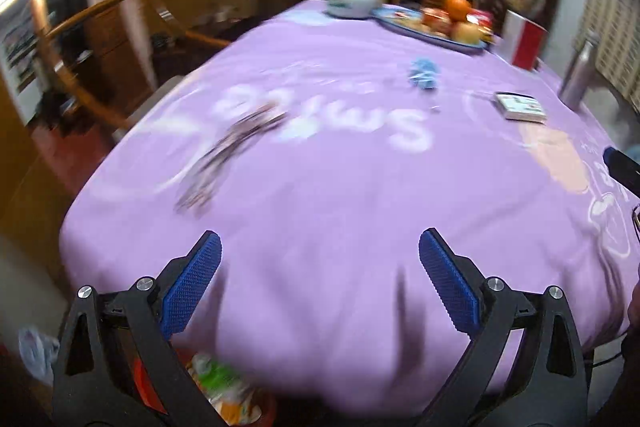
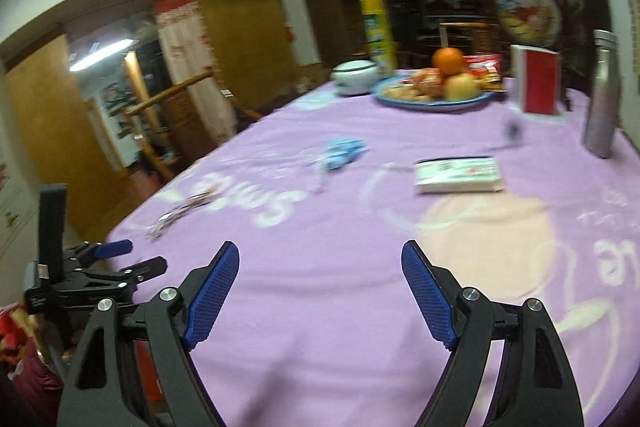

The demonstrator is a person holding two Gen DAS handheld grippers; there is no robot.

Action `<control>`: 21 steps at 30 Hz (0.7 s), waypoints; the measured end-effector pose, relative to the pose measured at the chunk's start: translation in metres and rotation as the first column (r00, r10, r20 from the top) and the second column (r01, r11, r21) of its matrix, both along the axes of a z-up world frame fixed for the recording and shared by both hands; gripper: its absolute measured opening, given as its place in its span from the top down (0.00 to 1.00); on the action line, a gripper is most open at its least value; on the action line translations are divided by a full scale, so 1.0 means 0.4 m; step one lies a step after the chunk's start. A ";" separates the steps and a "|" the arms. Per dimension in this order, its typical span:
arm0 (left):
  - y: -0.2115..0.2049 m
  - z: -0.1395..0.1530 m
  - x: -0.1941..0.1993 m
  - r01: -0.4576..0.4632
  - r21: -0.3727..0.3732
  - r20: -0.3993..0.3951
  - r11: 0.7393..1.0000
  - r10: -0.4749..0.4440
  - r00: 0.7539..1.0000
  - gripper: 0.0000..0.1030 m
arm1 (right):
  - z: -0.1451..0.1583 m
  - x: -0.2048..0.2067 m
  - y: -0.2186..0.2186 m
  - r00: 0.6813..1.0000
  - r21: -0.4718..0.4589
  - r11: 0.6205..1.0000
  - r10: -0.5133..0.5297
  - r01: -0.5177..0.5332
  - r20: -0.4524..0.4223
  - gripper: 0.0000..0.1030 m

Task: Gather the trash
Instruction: 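Bring both open tools back over the table toward the blue mask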

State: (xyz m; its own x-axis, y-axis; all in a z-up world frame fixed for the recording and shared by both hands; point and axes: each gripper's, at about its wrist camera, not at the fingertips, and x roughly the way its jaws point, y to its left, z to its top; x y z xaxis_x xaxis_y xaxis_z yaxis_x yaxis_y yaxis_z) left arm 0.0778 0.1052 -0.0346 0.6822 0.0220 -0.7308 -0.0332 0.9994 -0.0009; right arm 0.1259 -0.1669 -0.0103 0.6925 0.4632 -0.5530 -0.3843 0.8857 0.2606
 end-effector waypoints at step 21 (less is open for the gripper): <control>-0.299 -0.038 0.637 0.052 0.019 -0.086 0.998 -0.050 0.995 0.07 | -0.065 0.353 -0.249 0.925 -0.021 0.925 -0.379 0.379 -0.015 0.15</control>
State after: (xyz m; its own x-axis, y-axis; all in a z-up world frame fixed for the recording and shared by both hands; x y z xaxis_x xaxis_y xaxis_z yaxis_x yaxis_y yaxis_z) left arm 0.3326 -0.0144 -0.0497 0.6182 0.0049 -0.7860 0.0186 0.9996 0.0209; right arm 0.2672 -0.2666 -0.0364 0.8039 0.1580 -0.5734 -0.0139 0.9688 0.2476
